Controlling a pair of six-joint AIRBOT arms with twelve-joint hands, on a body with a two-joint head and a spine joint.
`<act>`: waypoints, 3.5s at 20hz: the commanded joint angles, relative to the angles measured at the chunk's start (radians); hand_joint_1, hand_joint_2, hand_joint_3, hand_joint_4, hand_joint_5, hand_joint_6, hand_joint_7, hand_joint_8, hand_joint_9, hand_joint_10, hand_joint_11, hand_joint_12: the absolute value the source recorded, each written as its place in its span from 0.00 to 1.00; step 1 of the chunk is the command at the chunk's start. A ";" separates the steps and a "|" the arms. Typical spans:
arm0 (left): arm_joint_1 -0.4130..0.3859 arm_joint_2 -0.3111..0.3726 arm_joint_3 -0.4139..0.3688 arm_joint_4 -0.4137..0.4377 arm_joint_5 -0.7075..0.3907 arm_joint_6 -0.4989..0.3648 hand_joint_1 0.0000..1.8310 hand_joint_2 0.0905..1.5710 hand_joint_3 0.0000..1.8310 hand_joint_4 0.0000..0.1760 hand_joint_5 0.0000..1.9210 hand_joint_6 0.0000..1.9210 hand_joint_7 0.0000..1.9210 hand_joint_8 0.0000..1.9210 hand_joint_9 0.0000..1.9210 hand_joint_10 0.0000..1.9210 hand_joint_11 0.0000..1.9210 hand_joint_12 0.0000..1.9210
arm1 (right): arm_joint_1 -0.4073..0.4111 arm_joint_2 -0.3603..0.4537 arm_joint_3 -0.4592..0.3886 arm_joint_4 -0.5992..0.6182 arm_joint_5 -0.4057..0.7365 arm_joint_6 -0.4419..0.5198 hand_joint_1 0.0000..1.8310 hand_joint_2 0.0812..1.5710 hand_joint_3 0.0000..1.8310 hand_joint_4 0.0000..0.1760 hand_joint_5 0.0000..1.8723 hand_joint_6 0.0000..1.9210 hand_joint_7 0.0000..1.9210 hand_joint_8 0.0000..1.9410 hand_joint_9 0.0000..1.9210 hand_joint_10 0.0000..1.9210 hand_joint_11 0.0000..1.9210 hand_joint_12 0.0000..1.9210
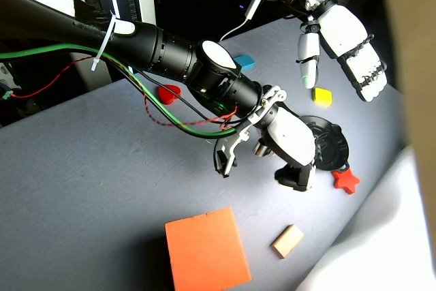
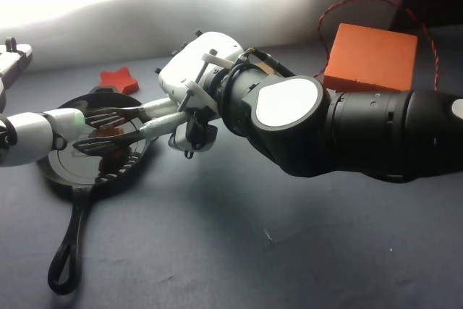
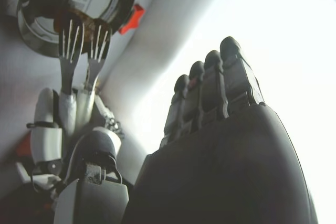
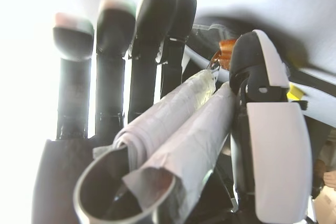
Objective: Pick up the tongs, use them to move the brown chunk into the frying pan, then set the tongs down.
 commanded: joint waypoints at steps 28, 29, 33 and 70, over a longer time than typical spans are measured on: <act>-0.012 0.010 -0.059 0.059 -0.086 0.013 0.00 0.76 0.00 0.00 0.00 0.00 0.01 0.00 0.01 0.00 0.00 0.04 | -0.131 0.529 -0.613 -0.476 -0.225 0.146 0.29 0.74 0.00 0.00 0.44 0.32 0.51 0.41 0.40 0.67 0.27 0.92; -0.012 0.010 -0.068 0.059 -0.086 0.016 0.00 0.76 0.00 0.00 0.00 0.00 0.01 0.00 0.01 0.00 0.00 0.03 | -0.138 0.520 -0.603 -0.476 -0.213 0.167 0.29 0.73 0.00 0.00 0.45 0.30 0.51 0.41 0.39 0.67 0.27 0.92; -0.013 0.009 -0.101 0.059 -0.077 0.020 0.00 0.76 0.00 0.00 0.01 0.00 0.03 0.00 0.02 0.00 0.00 0.05 | -0.177 0.477 -0.563 -0.476 -0.209 0.148 0.30 0.72 0.00 0.00 0.46 0.25 0.48 0.36 0.37 0.62 0.27 0.87; -0.050 -0.010 -0.192 0.077 -0.098 0.013 0.00 0.76 0.00 0.00 0.01 0.00 0.02 0.00 0.01 0.00 0.01 0.01 | -0.125 0.695 -0.812 -0.087 -0.166 0.019 0.11 0.65 0.00 0.00 0.24 0.02 0.30 0.01 0.27 0.03 0.00 0.66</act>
